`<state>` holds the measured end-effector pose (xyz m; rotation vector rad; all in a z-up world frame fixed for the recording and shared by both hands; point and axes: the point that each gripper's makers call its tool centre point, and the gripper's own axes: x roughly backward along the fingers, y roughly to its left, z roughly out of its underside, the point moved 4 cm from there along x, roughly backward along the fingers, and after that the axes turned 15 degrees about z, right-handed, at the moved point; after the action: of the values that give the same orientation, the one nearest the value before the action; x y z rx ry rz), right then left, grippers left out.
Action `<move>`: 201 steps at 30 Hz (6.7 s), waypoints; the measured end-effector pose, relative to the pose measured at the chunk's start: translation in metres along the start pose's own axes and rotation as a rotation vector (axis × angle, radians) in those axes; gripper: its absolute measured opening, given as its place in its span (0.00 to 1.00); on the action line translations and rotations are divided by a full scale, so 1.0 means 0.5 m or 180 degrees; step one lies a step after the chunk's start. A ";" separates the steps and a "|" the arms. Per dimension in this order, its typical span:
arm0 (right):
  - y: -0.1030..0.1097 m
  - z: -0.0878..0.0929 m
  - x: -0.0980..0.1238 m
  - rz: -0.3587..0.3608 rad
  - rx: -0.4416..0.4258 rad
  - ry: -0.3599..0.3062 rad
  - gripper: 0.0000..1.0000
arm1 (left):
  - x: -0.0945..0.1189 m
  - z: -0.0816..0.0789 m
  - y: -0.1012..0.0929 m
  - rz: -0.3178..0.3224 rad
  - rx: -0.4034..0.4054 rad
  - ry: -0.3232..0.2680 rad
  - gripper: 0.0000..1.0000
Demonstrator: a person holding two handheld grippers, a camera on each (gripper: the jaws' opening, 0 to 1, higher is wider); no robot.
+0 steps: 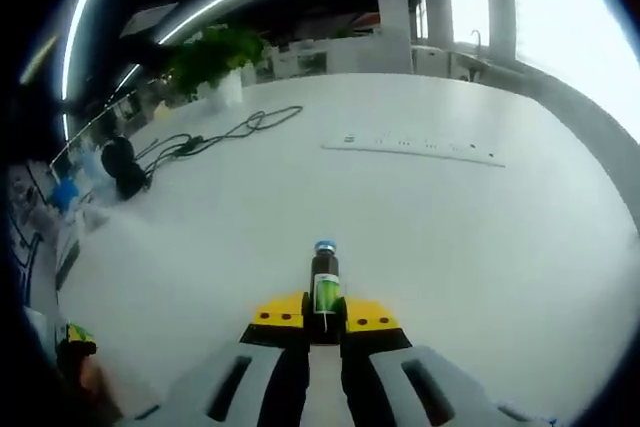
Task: Grip medicine bottles put into box
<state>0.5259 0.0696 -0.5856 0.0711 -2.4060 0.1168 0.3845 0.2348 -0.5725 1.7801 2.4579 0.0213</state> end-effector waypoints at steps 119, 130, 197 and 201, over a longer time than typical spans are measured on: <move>-0.211 0.216 0.211 -0.0008 -0.0476 -0.0986 0.08 | -0.022 0.024 -0.014 -0.0003 -0.0103 0.0408 0.48; -0.213 0.191 0.283 -0.0326 0.0098 -0.1600 0.34 | 0.009 -0.005 -0.021 -0.0236 0.0060 0.0360 0.49; -0.335 0.277 0.388 -0.0199 -0.0008 -0.1784 0.59 | 0.072 -0.117 -0.049 -0.0399 -0.0148 0.0282 0.56; -0.336 0.274 0.390 -0.0178 -0.0026 -0.1801 0.58 | 0.075 -0.120 -0.046 -0.0410 -0.0142 0.0252 0.56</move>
<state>0.3042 -0.1155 -0.5457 0.1888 -2.9655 0.0662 0.3453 0.2661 -0.5173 1.6306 2.5999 0.1375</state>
